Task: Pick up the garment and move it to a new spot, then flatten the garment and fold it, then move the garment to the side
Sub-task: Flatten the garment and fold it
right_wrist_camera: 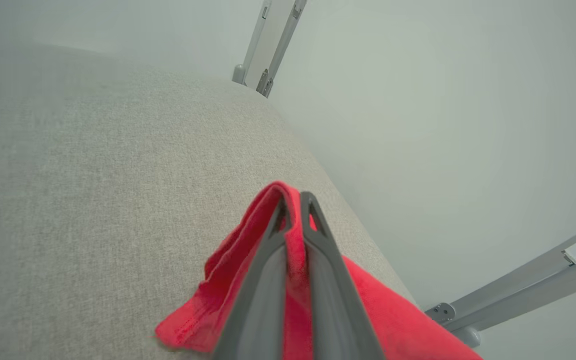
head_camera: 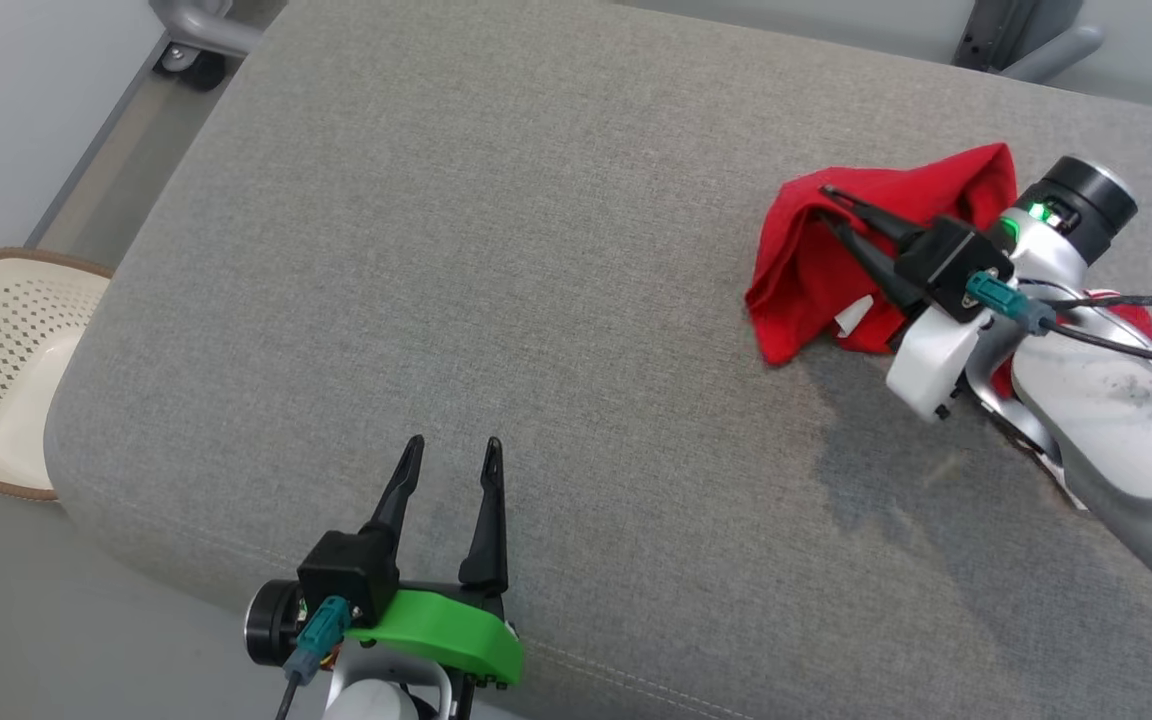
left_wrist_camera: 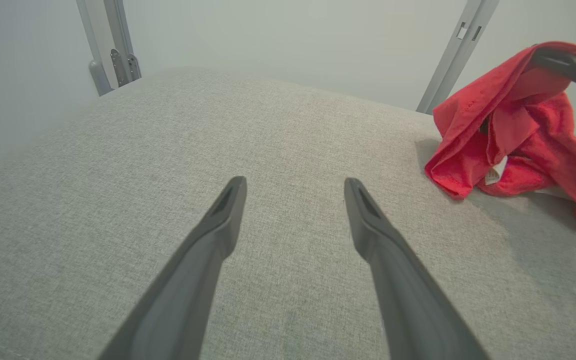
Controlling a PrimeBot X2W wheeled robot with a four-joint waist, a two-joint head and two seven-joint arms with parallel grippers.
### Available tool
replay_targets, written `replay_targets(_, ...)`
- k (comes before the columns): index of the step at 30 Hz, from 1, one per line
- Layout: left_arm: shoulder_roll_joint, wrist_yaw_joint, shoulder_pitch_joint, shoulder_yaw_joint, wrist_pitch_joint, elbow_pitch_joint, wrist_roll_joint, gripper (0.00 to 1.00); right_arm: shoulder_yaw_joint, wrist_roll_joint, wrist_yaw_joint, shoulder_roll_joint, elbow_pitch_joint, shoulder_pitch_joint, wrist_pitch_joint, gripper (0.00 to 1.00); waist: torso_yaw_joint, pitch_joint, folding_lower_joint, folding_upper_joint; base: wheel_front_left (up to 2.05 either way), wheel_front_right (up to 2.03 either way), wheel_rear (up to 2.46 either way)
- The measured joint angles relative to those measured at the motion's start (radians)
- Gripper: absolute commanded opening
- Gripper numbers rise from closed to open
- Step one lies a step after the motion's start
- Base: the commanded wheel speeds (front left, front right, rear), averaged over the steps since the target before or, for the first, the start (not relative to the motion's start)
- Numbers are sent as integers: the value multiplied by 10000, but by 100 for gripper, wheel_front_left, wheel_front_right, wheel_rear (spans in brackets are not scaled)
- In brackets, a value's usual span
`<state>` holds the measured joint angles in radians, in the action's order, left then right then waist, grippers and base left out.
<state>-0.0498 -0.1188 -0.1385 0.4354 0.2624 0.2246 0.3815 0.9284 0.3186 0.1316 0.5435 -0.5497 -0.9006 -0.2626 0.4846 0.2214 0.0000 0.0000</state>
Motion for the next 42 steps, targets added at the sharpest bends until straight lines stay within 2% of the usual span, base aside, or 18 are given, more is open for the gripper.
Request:
replay_targets(1,0,-4,31,-29,0,10,0,100,33,121,-2,155,681,279,0,0,-105,-73,0,0,0,0,0)
replay_targets(7,0,-2,147,-132,0,19,-88,100,819,617,0,838,2899,963,132,0,-427,-274,0,0,0,0,0)
replay_targets(12,0,59,157,-17,0,12,-109,100,915,821,0,1160,3749,933,654,0,-519,-335,0,0,0,0,0)
replay_targets(17,0,86,58,92,0,-29,-35,100,1137,1035,0,968,3237,276,1051,0,-404,-186,0,0,0,0,0)
replay_targets(22,0,98,-153,368,0,-46,194,100,1760,1396,0,332,936,-1231,1298,0,-65,120,0,0,0,0,0)
replay_targets(23,-2,84,-192,420,0,-59,293,100,1737,1540,0,138,389,-1478,1237,30,22,185,0,0,0,0,0)
replay_targets(24,-2,69,-228,481,0,-67,393,100,1701,1728,-2,-56,-180,-1672,1235,46,112,245,0,0,0,0,0)
replay_targets(25,0,42,-246,523,2,-73,410,100,1739,1810,-2,-228,-665,-1833,1221,100,200,303,0,0,0,0,0)
replay_targets(29,-4,-33,-281,616,0,-67,525,100,1678,1931,-2,-907,-2428,-2420,817,100,507,552,0,0,0,0,0)
replay_targets(34,-2,-146,-325,573,0,-96,568,100,1367,1839,0,-1388,-3776,-2848,240,100,680,777,0,0,0,0,0)
replay_targets(39,0,-194,-322,495,2,-134,554,100,550,1446,0,-1371,-4533,-3258,35,100,438,784,-1,0,0,0,0)
replay_targets(42,0,-192,-325,443,2,-144,512,100,-207,1066,-2,-1271,-4205,-3469,2,100,196,749,-1,0,0,0,0)
